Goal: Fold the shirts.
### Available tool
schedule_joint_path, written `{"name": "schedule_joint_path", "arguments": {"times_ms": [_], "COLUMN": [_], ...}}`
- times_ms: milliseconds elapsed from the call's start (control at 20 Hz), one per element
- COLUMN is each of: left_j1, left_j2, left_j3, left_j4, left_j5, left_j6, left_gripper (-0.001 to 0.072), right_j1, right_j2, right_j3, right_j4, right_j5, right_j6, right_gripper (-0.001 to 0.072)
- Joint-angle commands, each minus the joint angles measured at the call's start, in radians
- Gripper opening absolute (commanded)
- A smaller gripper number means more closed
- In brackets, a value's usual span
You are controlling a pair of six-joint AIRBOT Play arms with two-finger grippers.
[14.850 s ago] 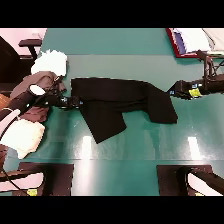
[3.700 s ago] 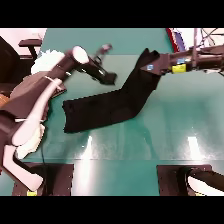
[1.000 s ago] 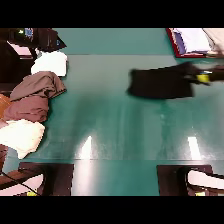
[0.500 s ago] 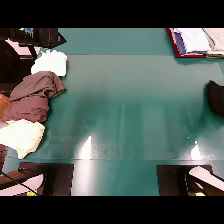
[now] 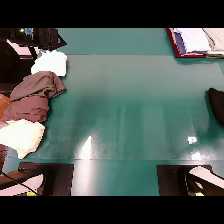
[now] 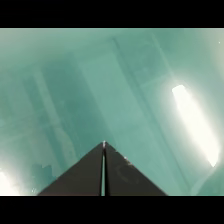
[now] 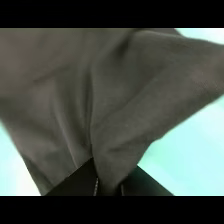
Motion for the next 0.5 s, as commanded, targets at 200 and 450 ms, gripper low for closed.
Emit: {"name": "schedule_joint_path", "arguments": {"times_ms": [200, 450], "left_j1": [0.000, 0.000], "left_j2": [0.000, 0.000], "left_j3": [0.000, 0.000], "left_j4": [0.000, 0.003], "left_j5": [-0.005, 0.010], "left_j6": [0.000, 0.003], "left_gripper": [0.0021, 0.0021], "right_j1": [-0.002, 0.149], "right_j2": [0.000, 0.062], "right_j3": [0.140, 0.180], "right_j4": [-0.138, 0.140], "right_j5": [0.082, 0.117], "right_j6": [0.099, 0.082], "right_gripper": [0.0655, 0.0650]}}
